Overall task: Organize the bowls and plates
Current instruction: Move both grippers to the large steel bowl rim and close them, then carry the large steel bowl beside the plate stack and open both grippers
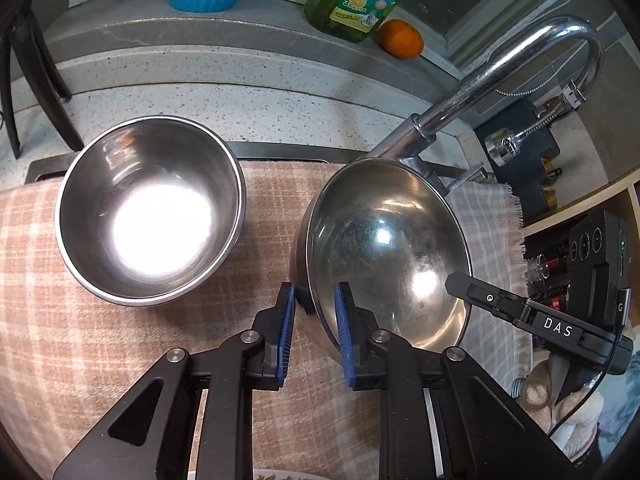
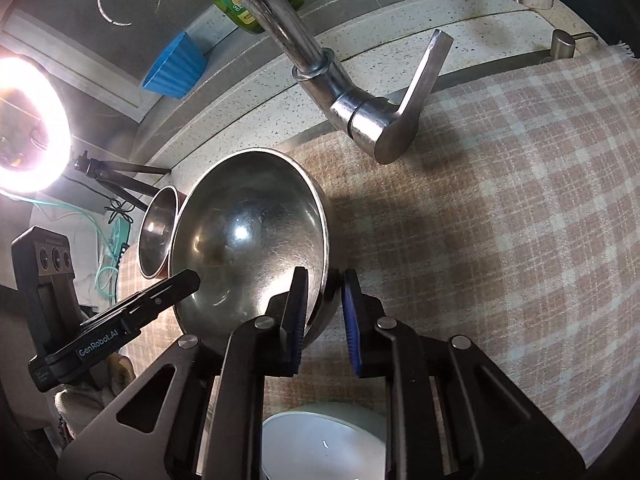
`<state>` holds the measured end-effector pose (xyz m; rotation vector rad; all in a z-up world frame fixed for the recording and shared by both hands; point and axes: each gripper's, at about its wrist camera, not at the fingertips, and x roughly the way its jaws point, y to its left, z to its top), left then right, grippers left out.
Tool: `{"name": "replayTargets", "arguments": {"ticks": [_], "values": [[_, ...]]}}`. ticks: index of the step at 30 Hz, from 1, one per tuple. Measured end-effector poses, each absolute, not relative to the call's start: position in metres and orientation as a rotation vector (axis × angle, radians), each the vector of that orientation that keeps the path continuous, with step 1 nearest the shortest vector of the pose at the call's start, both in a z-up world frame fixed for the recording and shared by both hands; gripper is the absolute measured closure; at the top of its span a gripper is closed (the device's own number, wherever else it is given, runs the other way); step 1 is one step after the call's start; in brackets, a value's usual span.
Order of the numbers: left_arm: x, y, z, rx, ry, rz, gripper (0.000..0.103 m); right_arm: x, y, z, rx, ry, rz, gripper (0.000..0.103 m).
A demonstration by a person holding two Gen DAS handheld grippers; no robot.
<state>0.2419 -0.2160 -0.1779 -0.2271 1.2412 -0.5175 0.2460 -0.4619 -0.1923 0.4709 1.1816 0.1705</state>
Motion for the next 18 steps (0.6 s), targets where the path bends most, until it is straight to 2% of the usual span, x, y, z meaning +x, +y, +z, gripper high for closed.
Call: {"name": "replayTargets", "arguments": {"ticks": [18], "values": [[0.217, -0.179, -0.161, -0.26, 1.191, -0.496, 0.085, 0.22, -0.421, -0.175, 0.407, 1.169, 0.201, 0.087]]}}
